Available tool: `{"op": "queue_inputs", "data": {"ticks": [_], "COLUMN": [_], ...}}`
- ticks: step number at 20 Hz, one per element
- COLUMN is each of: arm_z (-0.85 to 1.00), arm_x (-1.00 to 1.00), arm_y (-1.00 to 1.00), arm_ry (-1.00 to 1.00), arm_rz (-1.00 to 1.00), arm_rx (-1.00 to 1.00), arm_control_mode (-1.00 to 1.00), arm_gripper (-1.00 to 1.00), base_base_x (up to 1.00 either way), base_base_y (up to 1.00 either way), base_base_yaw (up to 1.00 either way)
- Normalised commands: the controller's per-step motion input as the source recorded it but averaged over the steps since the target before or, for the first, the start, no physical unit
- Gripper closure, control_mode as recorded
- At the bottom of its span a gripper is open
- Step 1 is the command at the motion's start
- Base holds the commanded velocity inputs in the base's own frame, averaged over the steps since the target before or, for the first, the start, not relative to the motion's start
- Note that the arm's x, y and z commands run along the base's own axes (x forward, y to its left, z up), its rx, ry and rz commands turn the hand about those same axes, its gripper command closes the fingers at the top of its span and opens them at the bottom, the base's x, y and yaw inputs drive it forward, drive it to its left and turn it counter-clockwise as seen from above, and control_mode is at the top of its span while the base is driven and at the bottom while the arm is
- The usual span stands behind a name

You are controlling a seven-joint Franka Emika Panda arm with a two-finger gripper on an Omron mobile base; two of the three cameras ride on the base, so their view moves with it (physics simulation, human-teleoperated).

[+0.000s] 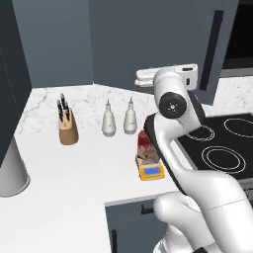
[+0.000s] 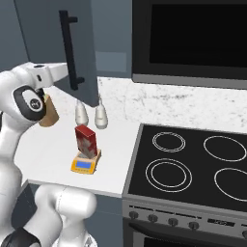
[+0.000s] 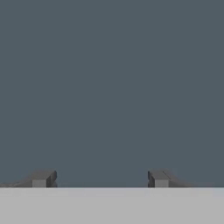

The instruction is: Pick the cereal and place it on the digital scale for weighing, and close the cabinet.

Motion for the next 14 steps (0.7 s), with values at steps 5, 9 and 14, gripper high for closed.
{"op": "queue_inputs", "data": {"ticks": [5,9,14], "arm_z": [0.01,0.00,0.00], "arm_x": [0.69,0.59,0.70], "arm_y": [-0.58,-0.45,-0.23], "arm_ry": [-0.04,0.00,0.00], "arm_rz": [0.16,0.18,0.11], "arm_rx": [0.23,0.17,0.11], "arm_control_mode": [-1.00,-1.00,-1.00], "arm_gripper": [-1.00,-1.00,-1.00], "base_base_x": [0.00,0.00,0.00], "base_base_y": [0.00,0.00,0.00], "base_base_yaw": [0.00,0.00,0.00]}}
